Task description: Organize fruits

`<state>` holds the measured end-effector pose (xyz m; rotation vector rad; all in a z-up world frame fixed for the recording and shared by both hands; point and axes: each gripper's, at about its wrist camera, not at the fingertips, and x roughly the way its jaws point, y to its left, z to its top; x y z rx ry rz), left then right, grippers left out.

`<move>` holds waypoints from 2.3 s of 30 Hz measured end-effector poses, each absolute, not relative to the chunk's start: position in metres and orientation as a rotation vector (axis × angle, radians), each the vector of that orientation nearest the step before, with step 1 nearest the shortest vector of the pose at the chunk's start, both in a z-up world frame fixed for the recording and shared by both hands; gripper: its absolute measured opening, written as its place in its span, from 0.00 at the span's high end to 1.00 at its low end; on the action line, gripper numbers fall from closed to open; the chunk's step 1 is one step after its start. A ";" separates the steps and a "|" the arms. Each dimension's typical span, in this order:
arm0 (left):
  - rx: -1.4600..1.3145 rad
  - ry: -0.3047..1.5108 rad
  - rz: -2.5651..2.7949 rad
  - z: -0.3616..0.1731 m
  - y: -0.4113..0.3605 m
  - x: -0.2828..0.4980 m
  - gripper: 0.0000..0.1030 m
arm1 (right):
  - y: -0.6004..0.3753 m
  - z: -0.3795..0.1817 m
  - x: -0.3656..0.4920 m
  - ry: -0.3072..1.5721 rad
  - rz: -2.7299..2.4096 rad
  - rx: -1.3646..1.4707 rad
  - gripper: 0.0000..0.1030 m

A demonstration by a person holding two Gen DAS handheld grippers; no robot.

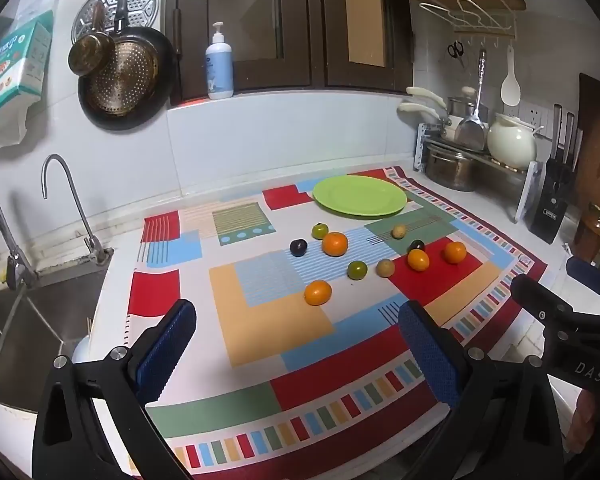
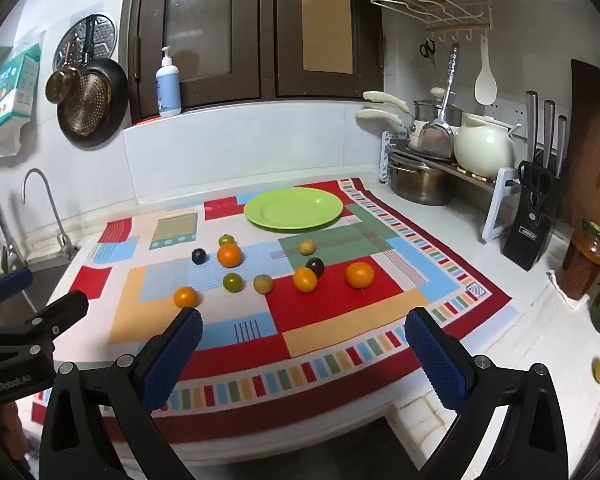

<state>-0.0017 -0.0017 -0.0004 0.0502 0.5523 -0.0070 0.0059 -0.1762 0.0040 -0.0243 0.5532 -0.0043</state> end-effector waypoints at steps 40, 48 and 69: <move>0.027 0.549 -0.026 0.007 -0.007 -0.020 0.00 | -0.180 0.010 -0.013 0.535 0.008 -0.021 0.01; 0.026 0.548 -0.027 0.008 -0.008 -0.019 0.00 | -0.180 0.013 -0.014 0.535 0.009 -0.022 0.01; 0.025 0.540 -0.022 0.006 -0.006 -0.020 0.00 | -0.176 0.012 -0.010 0.537 0.026 -0.028 0.01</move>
